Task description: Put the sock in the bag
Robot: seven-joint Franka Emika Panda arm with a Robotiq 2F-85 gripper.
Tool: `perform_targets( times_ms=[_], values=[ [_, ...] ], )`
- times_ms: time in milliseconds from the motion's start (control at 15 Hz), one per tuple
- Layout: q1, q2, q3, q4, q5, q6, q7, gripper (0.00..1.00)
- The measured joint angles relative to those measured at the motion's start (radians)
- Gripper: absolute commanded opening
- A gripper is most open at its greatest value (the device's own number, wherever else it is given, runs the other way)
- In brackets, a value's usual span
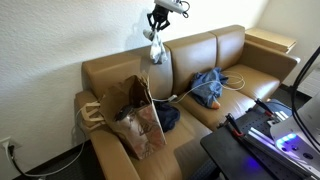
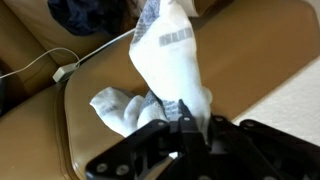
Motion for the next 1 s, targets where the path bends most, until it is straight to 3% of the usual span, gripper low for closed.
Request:
perform_targets(
  times_ms=[267,333,467,533,800,1000],
  values=[
    [0.050,-0.165,0.043,-0.186,0.014,-0.010,-0.137,0.03],
    [0.068,-0.197,0.058,-0.221,0.021,-0.010,-0.159,0.11],
    [0.103,-0.248,0.076,-0.282,0.024,0.001,-0.165,0.11],
    [0.113,-0.263,0.078,-0.301,0.024,0.004,-0.165,0.03],
    [0.118,-0.263,0.075,-0.309,0.021,0.005,-0.160,0.03],
    [0.165,-0.260,0.081,-0.280,-0.032,0.052,-0.162,0.03]
  ],
)
